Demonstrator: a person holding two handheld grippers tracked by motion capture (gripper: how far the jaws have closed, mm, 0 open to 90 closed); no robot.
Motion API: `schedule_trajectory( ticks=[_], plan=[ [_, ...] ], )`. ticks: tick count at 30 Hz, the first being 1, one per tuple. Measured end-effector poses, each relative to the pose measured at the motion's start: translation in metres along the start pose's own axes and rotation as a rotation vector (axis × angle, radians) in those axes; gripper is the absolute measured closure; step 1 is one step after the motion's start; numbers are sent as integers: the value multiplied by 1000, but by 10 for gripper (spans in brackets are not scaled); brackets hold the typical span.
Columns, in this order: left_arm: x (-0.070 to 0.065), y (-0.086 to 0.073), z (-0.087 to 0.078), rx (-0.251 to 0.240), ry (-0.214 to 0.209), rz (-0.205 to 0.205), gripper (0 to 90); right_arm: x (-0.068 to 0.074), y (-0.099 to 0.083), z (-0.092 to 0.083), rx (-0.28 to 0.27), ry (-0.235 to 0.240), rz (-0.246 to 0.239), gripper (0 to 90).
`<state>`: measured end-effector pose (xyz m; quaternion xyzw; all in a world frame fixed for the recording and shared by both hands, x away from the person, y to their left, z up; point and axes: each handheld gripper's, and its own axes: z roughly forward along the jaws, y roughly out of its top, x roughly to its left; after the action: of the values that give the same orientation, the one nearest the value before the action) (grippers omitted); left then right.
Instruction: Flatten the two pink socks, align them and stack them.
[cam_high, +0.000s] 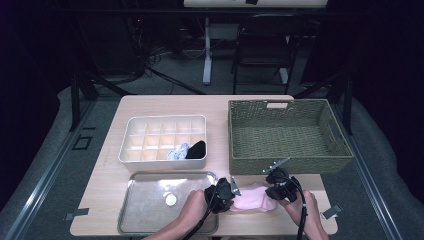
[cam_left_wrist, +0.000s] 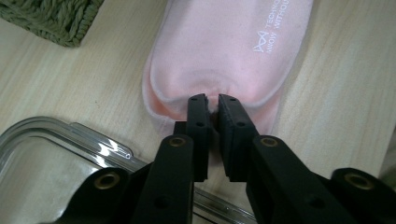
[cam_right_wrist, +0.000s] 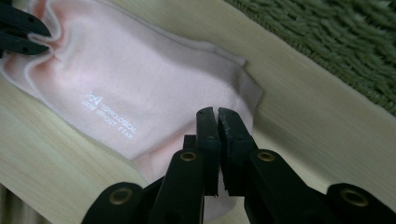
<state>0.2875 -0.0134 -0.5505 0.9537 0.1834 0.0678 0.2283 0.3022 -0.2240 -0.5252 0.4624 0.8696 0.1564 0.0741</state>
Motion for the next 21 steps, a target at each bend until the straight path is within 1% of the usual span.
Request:
schedule_trajectory(
  ticks=[1,2,3,4,6,7,8,10,11,14,15,16,18,19,20,21],
  plan=[
    [0,0,0,-8,-2,-2,854,2,0,-1,-20,-2,8,876],
    [1,-1,0,-12,2,-3,857,2,1,-4,-20,6,-1,876],
    [1,-1,0,-15,-4,-7,859,3,1,-7,-33,-8,-5,876],
    [2,-1,0,-19,-7,-14,859,5,1,-10,-39,-10,-11,877],
    [3,-2,1,-23,-13,-23,859,9,2,-13,-71,-13,-10,877],
    [4,-2,1,-25,-14,-25,859,10,3,-14,-57,-16,-28,876],
    [4,-2,1,-26,-14,-25,859,11,4,-12,-53,-7,-28,876],
    [3,-2,0,-29,-8,-25,859,10,4,-2,-28,20,-24,876],
    [3,-3,0,-30,-8,-24,859,9,4,4,-3,14,-28,876],
    [5,-3,-3,-42,-5,-27,860,5,3,17,38,28,-18,877],
    [5,-3,-4,-44,-3,-26,860,4,3,18,42,25,-6,877],
    [6,-4,-6,-47,-4,-27,861,5,2,20,35,44,5,877],
    [7,-5,-9,-56,1,-28,861,3,2,22,56,20,-19,877],
    [8,-5,-11,-60,2,-29,862,4,2,23,38,47,3,877],
    [9,-6,-13,-59,2,-30,862,3,2,22,53,42,-12,877],
    [10,-7,-14,-66,4,-32,863,3,2,22,53,33,-14,878]
  ],
)
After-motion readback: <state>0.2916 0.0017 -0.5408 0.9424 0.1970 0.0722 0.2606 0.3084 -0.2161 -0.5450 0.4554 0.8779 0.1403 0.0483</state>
